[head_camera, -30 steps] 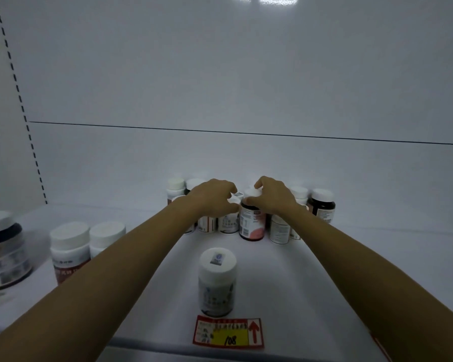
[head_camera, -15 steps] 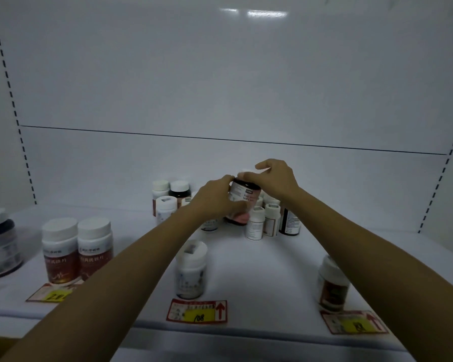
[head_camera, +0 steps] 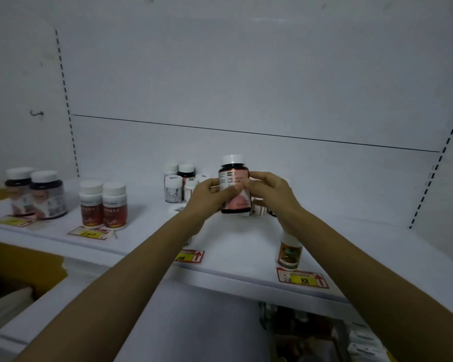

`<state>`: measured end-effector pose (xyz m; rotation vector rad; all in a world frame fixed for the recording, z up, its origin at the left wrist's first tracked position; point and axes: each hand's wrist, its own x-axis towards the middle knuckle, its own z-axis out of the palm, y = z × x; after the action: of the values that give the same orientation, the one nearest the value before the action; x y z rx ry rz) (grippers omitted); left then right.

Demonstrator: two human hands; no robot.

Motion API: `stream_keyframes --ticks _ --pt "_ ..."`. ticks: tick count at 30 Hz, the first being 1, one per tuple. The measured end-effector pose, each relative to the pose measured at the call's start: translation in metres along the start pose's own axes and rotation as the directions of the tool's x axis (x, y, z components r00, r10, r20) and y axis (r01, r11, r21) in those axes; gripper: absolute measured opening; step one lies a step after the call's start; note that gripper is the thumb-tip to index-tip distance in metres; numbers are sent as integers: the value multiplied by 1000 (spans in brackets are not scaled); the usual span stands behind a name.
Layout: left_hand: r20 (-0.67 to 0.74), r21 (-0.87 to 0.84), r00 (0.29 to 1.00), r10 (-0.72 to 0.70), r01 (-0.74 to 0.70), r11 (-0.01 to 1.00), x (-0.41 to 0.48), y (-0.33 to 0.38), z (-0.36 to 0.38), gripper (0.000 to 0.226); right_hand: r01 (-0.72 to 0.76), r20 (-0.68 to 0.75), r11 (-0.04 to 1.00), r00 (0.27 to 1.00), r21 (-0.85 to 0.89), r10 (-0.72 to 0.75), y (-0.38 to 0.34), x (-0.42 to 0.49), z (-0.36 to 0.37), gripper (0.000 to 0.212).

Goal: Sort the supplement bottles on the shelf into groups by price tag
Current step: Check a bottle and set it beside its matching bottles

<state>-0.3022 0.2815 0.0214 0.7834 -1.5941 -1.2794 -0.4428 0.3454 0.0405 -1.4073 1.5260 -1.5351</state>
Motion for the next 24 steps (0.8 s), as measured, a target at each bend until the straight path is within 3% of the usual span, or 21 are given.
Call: stream_keyframes --ticks 6,13,17,24 --pt "-41 -58 999 -32 30 998 -33 -1 -2 39 -12 84 998 996 60 7 7 -27 7 37" --pt "-63 -127 995 -77 68 990 -73 -4 3 35 60 38 969 997 241 -71 21 -64 26 29" --pt "-76 -138 990 -122 111 984 -98 -22 5 22 25 69 948 996 316 -49 46 -92 39 42" --pt "-59 -167 989 -137 126 978 -113 -42 6 28 58 22 954 998 294 -67 62 -110 47 50"
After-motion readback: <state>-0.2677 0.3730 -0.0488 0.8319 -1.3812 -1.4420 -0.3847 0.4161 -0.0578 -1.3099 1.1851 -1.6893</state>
